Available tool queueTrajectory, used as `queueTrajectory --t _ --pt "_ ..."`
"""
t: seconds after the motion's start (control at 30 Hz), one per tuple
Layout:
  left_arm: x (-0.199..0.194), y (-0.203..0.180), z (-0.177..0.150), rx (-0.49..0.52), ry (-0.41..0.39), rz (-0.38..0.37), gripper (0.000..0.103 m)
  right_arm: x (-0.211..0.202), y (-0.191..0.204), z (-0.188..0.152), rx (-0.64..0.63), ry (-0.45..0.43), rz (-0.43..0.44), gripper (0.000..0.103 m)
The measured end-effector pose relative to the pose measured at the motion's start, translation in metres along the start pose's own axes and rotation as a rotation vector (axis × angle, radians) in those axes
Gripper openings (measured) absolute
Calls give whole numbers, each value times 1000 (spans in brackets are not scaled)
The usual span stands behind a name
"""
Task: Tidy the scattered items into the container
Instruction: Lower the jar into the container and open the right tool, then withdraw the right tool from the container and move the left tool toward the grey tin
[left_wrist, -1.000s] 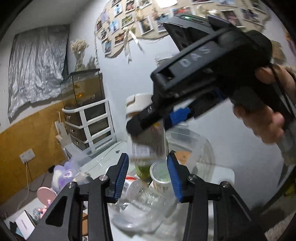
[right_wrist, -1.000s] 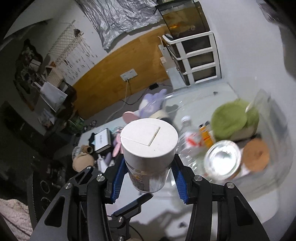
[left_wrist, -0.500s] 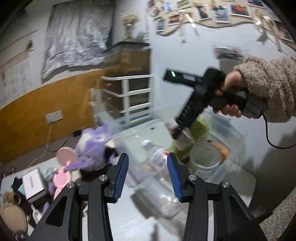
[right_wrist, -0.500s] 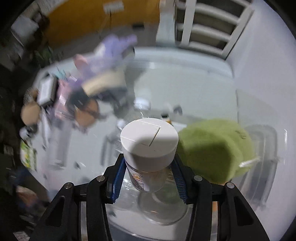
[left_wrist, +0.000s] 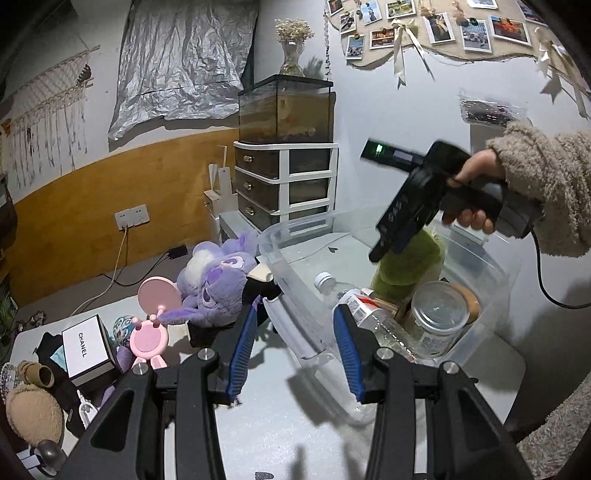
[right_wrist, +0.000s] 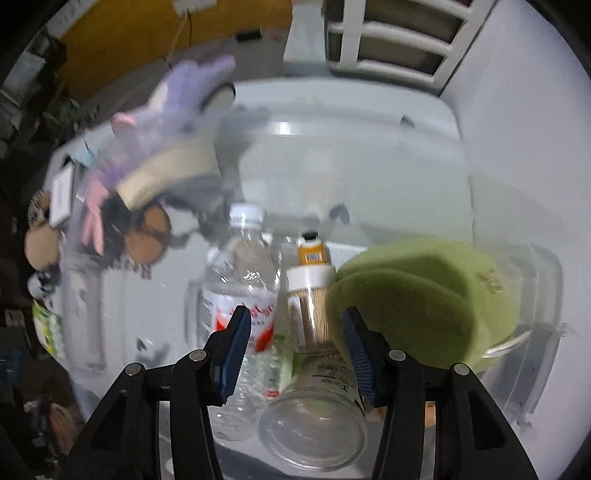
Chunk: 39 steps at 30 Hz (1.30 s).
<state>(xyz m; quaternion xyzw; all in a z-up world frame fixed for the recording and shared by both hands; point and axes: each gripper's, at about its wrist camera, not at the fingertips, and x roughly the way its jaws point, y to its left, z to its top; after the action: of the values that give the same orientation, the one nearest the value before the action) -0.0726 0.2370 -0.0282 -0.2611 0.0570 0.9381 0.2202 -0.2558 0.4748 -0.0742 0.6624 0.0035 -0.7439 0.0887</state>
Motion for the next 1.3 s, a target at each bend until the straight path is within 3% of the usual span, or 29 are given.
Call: queueTrajectory --t 0.13,0.2,0.23,0.27,0.33,0.43,0.5,0.53,0.57,1.0,1.3 --pt "0 1 1 3 5 -10 43 -28 -1 -6 27 -120 59 42" --pt "0 1 1 2 7 -13 44 -45 1 -14 38 -181 72 42" --pt "-2 2 1 -3 4 -9 54 -51 3 -19 41 -210 79 42" --pt "-4 3 1 -9 -1 -4 72 -56 6 -24 42 -242 82 42" --pt "-9 5 2 -21 -18 12 86 -64 12 -36 41 -309 80 42" --pt "-15 10 2 -39 -25 26 98 -74 27 -57 41 -399 63 43" --pt "-18 13 2 -47 -26 38 99 -74 33 -67 63 -441 57 65" --pt "-20 15 2 -50 -27 45 101 -73 35 -71 79 -466 53 99" --pt "-21 16 2 -53 -26 48 103 -73 38 -78 91 -501 49 103" --pt "-37 34 -7 -101 -14 102 103 -73 66 -136 210 -753 -12 103" --pt "-48 50 -15 -138 2 132 103 -65 96 -168 223 -815 -57 103"
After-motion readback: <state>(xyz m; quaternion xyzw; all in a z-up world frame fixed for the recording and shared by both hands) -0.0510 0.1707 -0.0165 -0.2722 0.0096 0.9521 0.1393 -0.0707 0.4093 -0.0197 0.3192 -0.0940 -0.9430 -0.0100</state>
